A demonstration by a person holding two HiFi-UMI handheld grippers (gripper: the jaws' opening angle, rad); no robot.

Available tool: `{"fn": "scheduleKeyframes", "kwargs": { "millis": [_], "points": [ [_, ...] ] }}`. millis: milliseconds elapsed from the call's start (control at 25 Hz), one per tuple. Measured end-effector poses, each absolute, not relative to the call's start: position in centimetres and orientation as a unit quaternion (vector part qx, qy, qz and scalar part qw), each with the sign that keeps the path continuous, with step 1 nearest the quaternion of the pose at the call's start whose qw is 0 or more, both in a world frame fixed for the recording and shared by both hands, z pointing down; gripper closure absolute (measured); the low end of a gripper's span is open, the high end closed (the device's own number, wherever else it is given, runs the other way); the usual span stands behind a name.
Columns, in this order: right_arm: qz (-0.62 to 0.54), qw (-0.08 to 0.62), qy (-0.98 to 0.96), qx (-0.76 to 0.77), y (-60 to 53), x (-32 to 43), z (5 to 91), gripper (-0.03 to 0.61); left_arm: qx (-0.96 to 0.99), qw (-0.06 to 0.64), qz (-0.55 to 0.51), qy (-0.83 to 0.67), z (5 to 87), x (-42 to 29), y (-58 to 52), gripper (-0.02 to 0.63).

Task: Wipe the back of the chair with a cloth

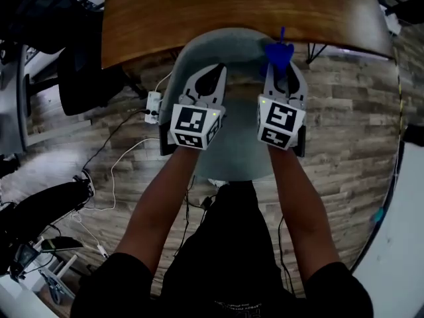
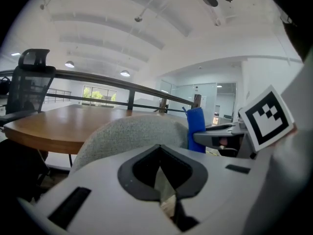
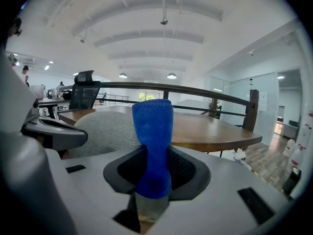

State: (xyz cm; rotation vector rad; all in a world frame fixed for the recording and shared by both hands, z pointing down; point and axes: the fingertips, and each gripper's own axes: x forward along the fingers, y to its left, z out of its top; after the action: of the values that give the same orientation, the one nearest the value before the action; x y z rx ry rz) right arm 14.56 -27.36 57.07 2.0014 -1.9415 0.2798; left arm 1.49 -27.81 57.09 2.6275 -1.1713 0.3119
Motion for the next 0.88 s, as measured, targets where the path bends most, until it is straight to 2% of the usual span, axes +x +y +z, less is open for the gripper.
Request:
{"fn": "scheduleKeyframes", "kwargs": {
  "millis": [200, 440, 880],
  "points": [
    [0.088, 0.173, -0.735, 0.650, -26.0, 8.8, 58.0, 0.454, 0.878, 0.135, 0.109, -0.447, 58.7, -2.8, -25.9, 0.617],
    [0.106, 0.125, -0.809, 0.565, -25.3, 0.6, 59.1, 0.454, 0.838, 0.154, 0.105, -0.513, 60.4, -9.4, -23.9, 0.617],
    [0.074, 0.151, -0.879, 0.445, -26.3, -11.3, 62.3, 0.454, 0.791, 0.166, 0.074, -0.583, 60.6, -17.4, -23.4, 0.617]
  ]
}}
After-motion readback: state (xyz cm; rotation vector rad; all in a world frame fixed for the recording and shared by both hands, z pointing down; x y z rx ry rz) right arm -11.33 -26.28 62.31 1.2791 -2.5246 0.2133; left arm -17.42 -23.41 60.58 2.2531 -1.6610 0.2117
